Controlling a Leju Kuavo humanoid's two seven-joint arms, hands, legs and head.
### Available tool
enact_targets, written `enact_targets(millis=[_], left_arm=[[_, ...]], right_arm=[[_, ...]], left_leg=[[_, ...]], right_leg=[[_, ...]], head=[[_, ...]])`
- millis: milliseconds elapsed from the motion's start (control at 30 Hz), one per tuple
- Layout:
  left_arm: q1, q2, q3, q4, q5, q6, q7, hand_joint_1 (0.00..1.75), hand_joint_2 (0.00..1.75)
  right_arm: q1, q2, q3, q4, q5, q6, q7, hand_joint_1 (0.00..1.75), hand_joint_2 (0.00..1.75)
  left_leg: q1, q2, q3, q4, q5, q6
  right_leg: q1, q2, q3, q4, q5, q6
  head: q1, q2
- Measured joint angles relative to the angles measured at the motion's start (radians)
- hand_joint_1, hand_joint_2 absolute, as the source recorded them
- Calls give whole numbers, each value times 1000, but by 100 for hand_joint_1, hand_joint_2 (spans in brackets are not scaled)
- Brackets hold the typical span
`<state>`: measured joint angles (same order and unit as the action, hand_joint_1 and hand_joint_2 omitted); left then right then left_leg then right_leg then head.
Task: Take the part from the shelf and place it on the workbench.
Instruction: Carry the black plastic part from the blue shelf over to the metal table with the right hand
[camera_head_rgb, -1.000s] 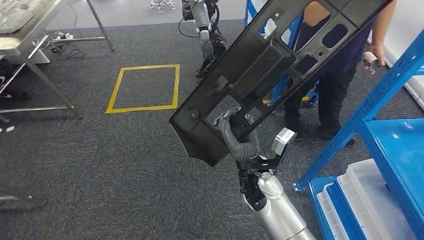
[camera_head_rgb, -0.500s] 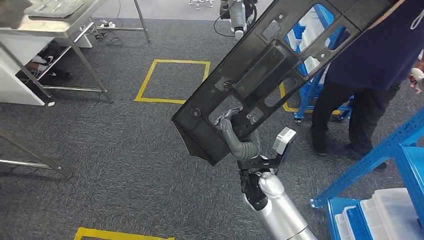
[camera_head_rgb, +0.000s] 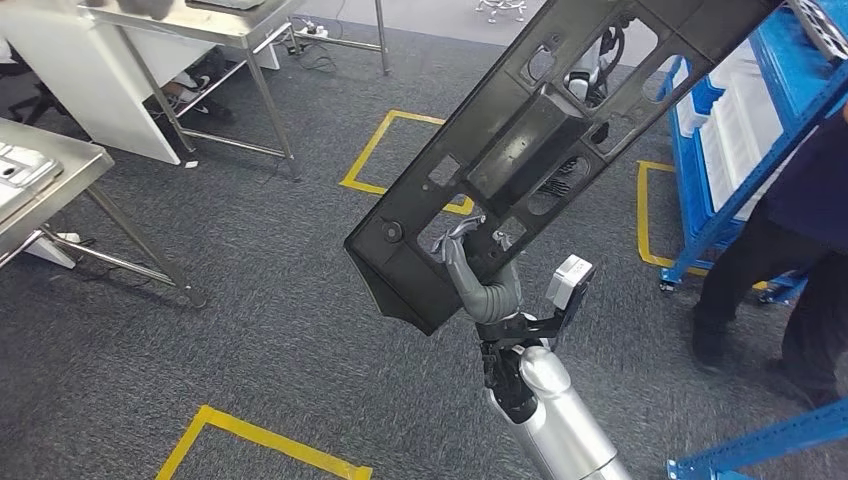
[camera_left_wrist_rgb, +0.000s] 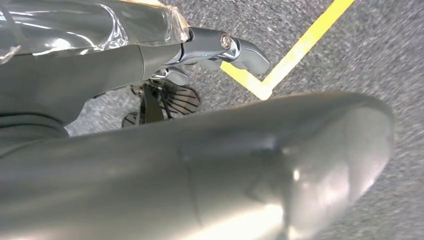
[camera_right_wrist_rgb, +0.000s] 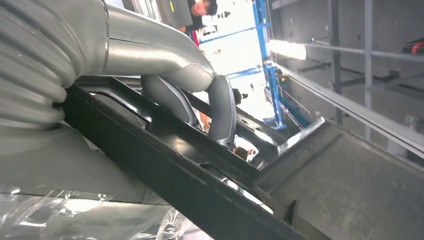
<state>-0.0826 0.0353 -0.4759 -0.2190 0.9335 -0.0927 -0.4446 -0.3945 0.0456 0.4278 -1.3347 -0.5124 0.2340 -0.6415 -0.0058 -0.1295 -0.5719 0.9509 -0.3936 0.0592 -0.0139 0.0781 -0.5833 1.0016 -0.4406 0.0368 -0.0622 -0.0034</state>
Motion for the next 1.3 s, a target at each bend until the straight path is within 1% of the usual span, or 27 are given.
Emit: enact_targets(millis=[33, 100, 133, 167, 233, 267, 300, 333, 367, 400, 433, 500, 567, 633, 700, 767, 833, 867, 900, 933, 1000, 1067, 1133, 1167, 1200, 1267, 1300], left_arm=[[0, 0, -1, 0, 0, -3, -3, 0, 0], [4, 0, -2, 0, 4, -10, -11, 0, 0], [7, 0, -3, 0, 7, -14, -15, 0, 0], [9, 0, -3, 0, 13, -20, -20, 0, 0], [7, -1, -4, 0, 34, -37, -31, 0, 0], [5, -1, -3, 0, 49, -50, -38, 0, 0], [3, -1, -3, 0, 64, -64, -45, 0, 0], [4, -1, -3, 0, 78, -79, -50, 0, 0], [5, -2, -2, 0, 91, -93, -55, 0, 0], [6, -2, -1, 0, 105, -107, -59, 0, 0], [7, -2, 1, 0, 118, -121, -62, 0, 0], [5, -1, 5, 0, 132, -146, -66, 0, 0], [3, -2, 6, 0, 130, -157, -59, 0, 0], [6, -2, 6, 0, 124, -158, -47, 0, 0], [10, -4, 6, 0, 116, -165, -43, 0, 0], [9, -6, 6, 0, 112, -183, -47, 0, 0], [7, -9, 6, 0, 110, -208, -56, 0, 0], [7, -11, 6, 0, 107, -220, -60, 0, 0], [9, -14, 6, 0, 101, -234, -65, 0, 0], [10, -16, 5, 0, 92, -247, -71, 0, 0], [8, -19, 4, 0, 67, -262, -86, 0, 0], [2, -20, 2, 0, 52, -254, -105, 0, 0], [-2, -21, 1, 0, 68, -252, -120, 0, 0], [-4, -21, 1, 0, 79, -254, -118, 0, 0], [-7, -21, 0, 0, 87, -255, -112, 0, 0], [-20, -21, 0, 0, 92, -242, -90, 0, 0], [-25, -22, 0, 0, 95, -235, -81, 0, 0]], right_arm=[[1, -1, 0, 0, 0, -2, 0, 175, 175], [1, -1, 0, 0, -2, -5, 0, 175, 175], [1, -1, 0, -1, -3, -6, 0, 175, 175], [0, -1, 0, -3, -4, -7, 0, 175, 175], [0, -1, 0, -6, -10, -7, 4, 175, 175], [1, -2, 0, -7, -13, -7, 8, 175, 175], [3, -2, 0, -7, -16, -7, 13, 175, 175], [5, -3, 0, -7, -18, -8, 18, 175, 175], [6, -3, 0, -7, -20, -8, 22, 175, 175], [7, -3, 0, -7, -22, -10, 25, 175, 175], [7, -3, 0, -7, -25, -11, 28, 175, 175], [7, -4, 0, -7, -30, -17, 32, 175, 175], [9, -6, -1, -8, -31, -25, 37, 175, 175], [14, -8, -1, -11, -31, -38, 44, 175, 175], [20, -13, -3, -19, -31, -60, 53, 175, 175], [30, -23, -6, -29, -32, -83, 59, 175, 175], [45, -36, -10, -33, -35, -99, 62, 175, 175], [52, -41, -13, -33, -40, -103, 63, 175, 175], [58, -45, -15, -35, -47, -105, 64, 175, 175], [60, -47, -16, -37, -55, -104, 63, 175, 175], [59, -51, -18, -42, -66, -101, 58, 175, 175], [56, -56, -20, -48, -70, -101, 51, 175, 175], [53, -58, -21, -55, -83, -104, 48, 175, 175], [50, -58, -22, -58, -90, -105, 49, 175, 175], [48, -58, -23, -61, -97, -105, 49, 175, 175], [46, -59, -24, -69, -102, -105, 51, 175, 175], [47, -60, -25, -72, -104, -105, 52, 175, 175]], left_leg=[[2, -12, -4, 1, -1, -6], [5, -33, -10, -1, 1, -18], [5, -20, -15, 6, -4, -23], [4, 7, -27, 29, -16, -29], [3, 85, -79, 138, -69, -38], [5, 106, -119, 216, -100, -43], [8, 116, -156, 284, -123, -45], [9, 119, -179, 322, -129, -46], [10, 122, -187, 329, -121, -46], [10, 126, -165, 280, -91, -45], [9, 138, -127, 202, -52, -41], [-3, 179, -49, 53, 1, -31], [-14, 193, -24, 5, 8, -22], [-12, 167, -23, 0, 11, -15], [-3, 143, -15, -9, 15, -6], [4, 119, -9, -12, 16, 0], [6, 89, -8, -12, 15, 2], [8, 74, -8, -11, 15, 2], [9, 58, -8, -10, 14, 1], [12, 44, -7, -8, 13, -1], [16, 16, -10, 2, 7, -11], [16, -9, -17, 11, 1, -24], [18, -29, -24, 11, 2, -35], [20, -26, -26, 13, 2, -38], [19, -7, -31, 23, -4, -41], [15, 65, -70, 110, -51, -46], [13, 97, -106, 186, -87, -49]], right_leg=[[-1, 12, 11, -25, 5, -2], [4, -12, 11, -28, 5, -14], [5, -25, 14, -30, 5, -21], [5, -39, 17, -33, 5, -27], [7, -67, 25, -37, 2, -39], [10, -83, 28, -37, -1, -42], [12, -97, 29, -37, -4, -44], [13, -111, 31, -37, -7, -45], [15, -125, 33, -37, -11, -46], [15, -138, 37, -37, -14, -45], [16, -150, 43, -37, -19, -44], [20, -173, 53, -37, -29, -37], [23, -193, 59, -37, -36, -28], [23, -209, 64, -40, -41, -19], [20, -168, 55, -7, -65, -8], [15, -102, 1, 109, -120, 0], [12, -81, -80, 248, -167, 5], [10, -80, -104, 278, -165, 7], [8, -79, -111, 269, -144, 9], [4, -75, -97, 221, -107, 12], [-9, -36, -35, 74, -30, 21], [-15, -6, 0, -5, -3, 17], [-10, -22, 1, -9, -4, 1], [-9, -34, 1, -10, -3, -6], [-8, -45, 2, -10, -2, -12], [-6, -71, 4, -12, -2, -23], [-3, -84, 5, -12, -3, -27]], head=[[0, 0], [0, 0], [0, 0], [-2, 0], [-4, 0], [-5, 0], [-6, 0], [-6, 0], [-6, 0], [-6, 0], [-6, 0], [-5, 0], [-4, 0], [-4, 0], [-3, 0], [-1, 0], [1, 0], [1, 0], [2, 0], [2, 0], [3, 0], [3, 0], [4, 0], [4, 0], [3, 0], [-1, 0], [-3, 0]])
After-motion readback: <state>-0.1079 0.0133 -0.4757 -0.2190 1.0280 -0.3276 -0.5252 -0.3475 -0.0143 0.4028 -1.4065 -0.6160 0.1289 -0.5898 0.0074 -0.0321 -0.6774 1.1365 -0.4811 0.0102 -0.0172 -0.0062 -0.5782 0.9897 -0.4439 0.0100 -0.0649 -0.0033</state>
